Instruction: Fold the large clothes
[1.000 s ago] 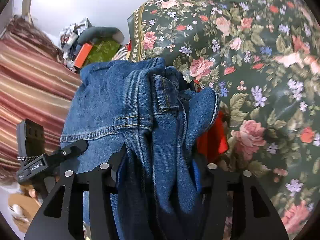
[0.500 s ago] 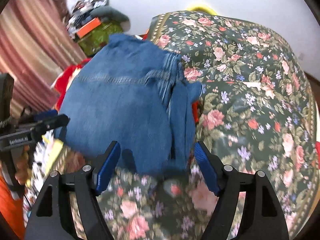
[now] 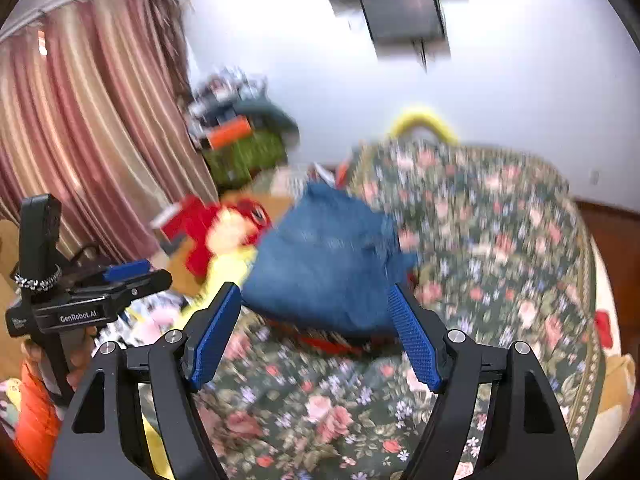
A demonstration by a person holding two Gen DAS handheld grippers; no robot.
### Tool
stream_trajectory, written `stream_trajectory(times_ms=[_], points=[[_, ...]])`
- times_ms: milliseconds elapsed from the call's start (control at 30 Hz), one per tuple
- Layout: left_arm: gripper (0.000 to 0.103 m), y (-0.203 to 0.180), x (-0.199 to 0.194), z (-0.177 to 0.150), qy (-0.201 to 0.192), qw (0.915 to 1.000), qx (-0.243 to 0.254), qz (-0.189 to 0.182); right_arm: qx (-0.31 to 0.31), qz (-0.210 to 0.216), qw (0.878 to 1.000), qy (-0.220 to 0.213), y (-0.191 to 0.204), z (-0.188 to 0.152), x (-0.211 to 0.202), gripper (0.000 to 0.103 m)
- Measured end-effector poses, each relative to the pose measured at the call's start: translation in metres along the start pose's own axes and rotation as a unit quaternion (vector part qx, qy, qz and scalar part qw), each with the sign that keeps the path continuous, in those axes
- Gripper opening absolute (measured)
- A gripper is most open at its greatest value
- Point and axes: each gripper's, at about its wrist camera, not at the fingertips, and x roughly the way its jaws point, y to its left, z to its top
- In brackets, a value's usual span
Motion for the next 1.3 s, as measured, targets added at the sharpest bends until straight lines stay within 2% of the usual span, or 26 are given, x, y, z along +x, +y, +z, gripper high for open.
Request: stream_trajectory(times_ms=[133, 267, 467, 533, 600, 700, 767, 800, 833, 933, 1300], points=[[0.079, -0.022, -0.06, -0.005, -0.069, 0.997, 0.01, -0.035, -0.012, 0.014, 0.997, -0.073, 0.023, 0.0, -0.052, 0.077], [0.079, -0.04, -0.102, -0.022, -0.13, 0.9903, 0.026, -0.042, -0.018, 0.018, 0.989, -0.144, 0.043, -0.014, -0.101, 0.077], [0.079, -0.07, -0.146, -0.059, -0.217, 0.9749, 0.05, -0.003, -0.045, -0.002, 0.979, -0.198, 0.069, -0.037, -0.136, 0.077], [0.079, -0.077, -0.153, -0.068, -0.229, 0.9716, 0.059, -0.002, -0.056, -0.013, 0.977, -0.206, 0.075, -0.042, -0.14, 0.077], [0.079, -0.085, -0.162, -0.08, -0.255, 0.9647, 0.065, 0.016, -0.065, -0.027, 0.975, -0.212, 0.079, -0.047, -0.141, 0.078], [0.086, -0.09, -0.169, -0.091, -0.27, 0.9598, 0.071, 0.029, -0.061, -0.038, 0.974, -0.215, 0.08, -0.052, -0.14, 0.087], [0.098, -0.092, -0.172, -0.098, -0.28, 0.9567, 0.069, 0.037, -0.057, -0.046, 0.974, -0.213, 0.079, -0.053, -0.138, 0.093], [0.099, -0.092, -0.172, -0.1, -0.285, 0.9554, 0.068, 0.041, -0.058, -0.048, 0.975, -0.211, 0.079, -0.052, -0.138, 0.1], [0.101, -0.092, -0.173, -0.102, -0.288, 0.9543, 0.067, 0.044, -0.058, -0.052, 0.975, -0.21, 0.078, -0.052, -0.137, 0.103], [0.102, -0.092, -0.171, -0.103, -0.288, 0.9539, 0.068, 0.051, -0.058, -0.066, 0.973, -0.212, 0.078, -0.053, -0.139, 0.103], [0.102, -0.088, -0.16, -0.107, -0.27, 0.9599, 0.049, 0.057, -0.049, -0.071, 0.976, -0.2, 0.073, -0.061, -0.14, 0.103]])
